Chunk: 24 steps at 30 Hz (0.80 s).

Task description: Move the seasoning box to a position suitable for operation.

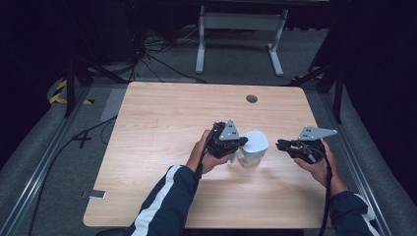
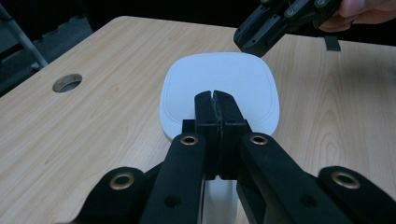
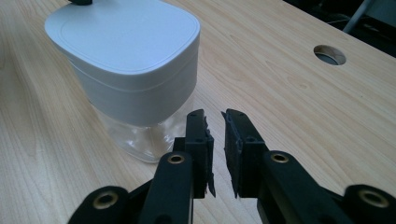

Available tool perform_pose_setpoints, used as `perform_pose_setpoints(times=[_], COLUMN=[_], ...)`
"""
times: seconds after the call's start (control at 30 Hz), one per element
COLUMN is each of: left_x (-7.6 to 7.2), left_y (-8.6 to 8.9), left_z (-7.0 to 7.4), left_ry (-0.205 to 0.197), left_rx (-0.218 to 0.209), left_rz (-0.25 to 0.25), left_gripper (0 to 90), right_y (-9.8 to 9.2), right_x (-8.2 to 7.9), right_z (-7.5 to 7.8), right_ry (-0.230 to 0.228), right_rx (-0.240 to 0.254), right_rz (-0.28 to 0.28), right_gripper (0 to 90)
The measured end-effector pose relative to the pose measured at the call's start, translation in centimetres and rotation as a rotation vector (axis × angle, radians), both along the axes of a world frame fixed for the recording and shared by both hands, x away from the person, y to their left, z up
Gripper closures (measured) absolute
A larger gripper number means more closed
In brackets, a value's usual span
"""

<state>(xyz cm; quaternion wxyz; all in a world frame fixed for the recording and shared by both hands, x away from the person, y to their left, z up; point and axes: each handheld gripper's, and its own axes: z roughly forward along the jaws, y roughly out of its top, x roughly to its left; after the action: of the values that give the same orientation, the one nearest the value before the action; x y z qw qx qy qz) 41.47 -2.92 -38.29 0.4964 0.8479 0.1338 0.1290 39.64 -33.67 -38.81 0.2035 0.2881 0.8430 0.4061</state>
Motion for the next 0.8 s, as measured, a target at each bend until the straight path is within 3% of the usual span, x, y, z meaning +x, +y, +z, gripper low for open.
perform_pose_setpoints(times=[0.13, 0.27, 0.47, 0.63, 0.8], left_x=[-0.1, -0.1, -0.1, -0.1, -0.2], left_y=[0.1, 0.4, 0.6, 0.6, 0.4], left_z=[-0.1, -0.4, -0.5, -0.7, -0.6], left_ry=[-0.013, 0.005, -0.006, 0.011, -0.005], left_rx=[-0.005, -0.035, -0.036, -0.063, -0.044], left_rz=[-0.004, -0.002, -0.006, -0.002, -0.011], left_gripper=[90.0, 90.0, 90.0, 90.0, 90.0], right_y=[0.1, 0.2, 0.8, 1.0, 1.4], right_x=[0.0, -0.1, -0.3, -0.3, -0.4], right_z=[0.0, 0.1, 0.2, 0.4, 0.5], right_ry=[-0.001, -0.008, -0.011, -0.015, -0.022], right_rx=[-0.003, 0.002, -0.003, -0.002, -0.014], right_rz=[0.004, 0.009, 0.024, 0.026, 0.034], right_gripper=[79.8, 79.9, 80.9, 83.2, 84.4])
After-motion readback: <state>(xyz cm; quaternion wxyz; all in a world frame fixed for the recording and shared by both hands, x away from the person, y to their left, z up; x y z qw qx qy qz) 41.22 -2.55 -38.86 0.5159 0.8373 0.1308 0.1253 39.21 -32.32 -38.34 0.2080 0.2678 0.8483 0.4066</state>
